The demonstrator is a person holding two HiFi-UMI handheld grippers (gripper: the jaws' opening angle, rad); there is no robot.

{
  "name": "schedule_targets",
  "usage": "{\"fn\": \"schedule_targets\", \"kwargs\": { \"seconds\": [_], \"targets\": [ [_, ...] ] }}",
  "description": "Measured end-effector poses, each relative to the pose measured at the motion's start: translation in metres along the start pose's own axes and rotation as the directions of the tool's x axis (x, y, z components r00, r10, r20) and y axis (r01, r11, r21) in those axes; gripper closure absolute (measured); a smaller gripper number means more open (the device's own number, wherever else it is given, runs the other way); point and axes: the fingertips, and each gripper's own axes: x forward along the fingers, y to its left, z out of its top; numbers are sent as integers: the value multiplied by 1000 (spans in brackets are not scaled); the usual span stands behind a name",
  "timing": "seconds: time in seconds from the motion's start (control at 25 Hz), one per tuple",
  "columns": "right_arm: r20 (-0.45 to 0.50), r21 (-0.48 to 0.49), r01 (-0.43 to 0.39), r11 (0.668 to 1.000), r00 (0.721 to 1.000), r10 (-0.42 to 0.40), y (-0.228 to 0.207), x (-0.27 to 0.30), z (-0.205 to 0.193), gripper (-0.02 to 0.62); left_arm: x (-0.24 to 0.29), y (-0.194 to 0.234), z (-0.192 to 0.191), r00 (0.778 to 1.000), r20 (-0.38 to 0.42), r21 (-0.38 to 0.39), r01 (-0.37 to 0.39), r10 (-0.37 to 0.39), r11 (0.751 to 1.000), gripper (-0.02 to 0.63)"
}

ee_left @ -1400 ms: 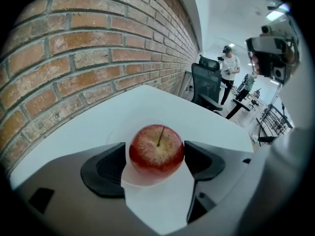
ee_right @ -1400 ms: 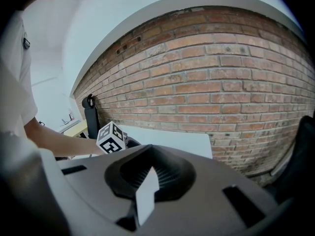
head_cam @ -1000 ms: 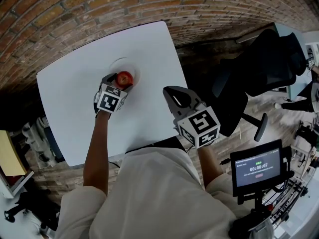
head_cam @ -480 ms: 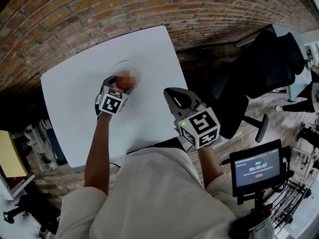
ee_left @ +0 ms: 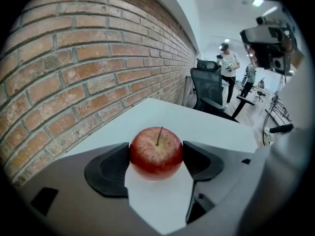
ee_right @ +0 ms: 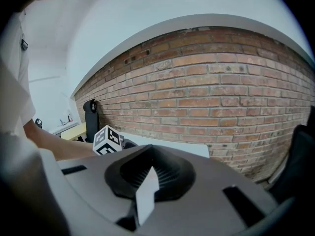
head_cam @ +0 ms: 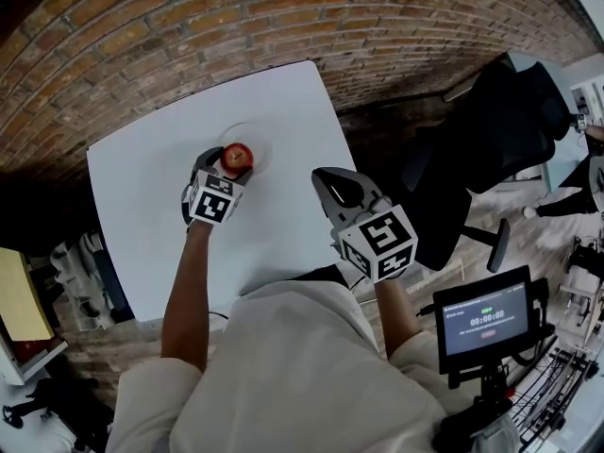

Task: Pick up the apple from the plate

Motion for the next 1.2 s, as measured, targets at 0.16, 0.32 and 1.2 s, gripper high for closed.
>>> {"fn": "schedule_targets", "kwargs": {
  "seconds": [0.16, 0.32, 1.2],
  "targets": [
    [31, -16, 6, 1000, 1000, -5, -5, 1, 11, 594, -18, 7, 27, 997, 77, -15, -2, 3, 1000, 258],
    [61, -34, 3, 999, 998, -1, 4, -3, 22, 594, -49, 13, 41, 991, 127, -2, -30, 30, 1000, 258],
    [223, -94, -92, 991, 968, 111, 69, -18, 86, 594, -247, -7, 98, 883, 455, -23, -122, 119, 992, 258]
  ]
}}
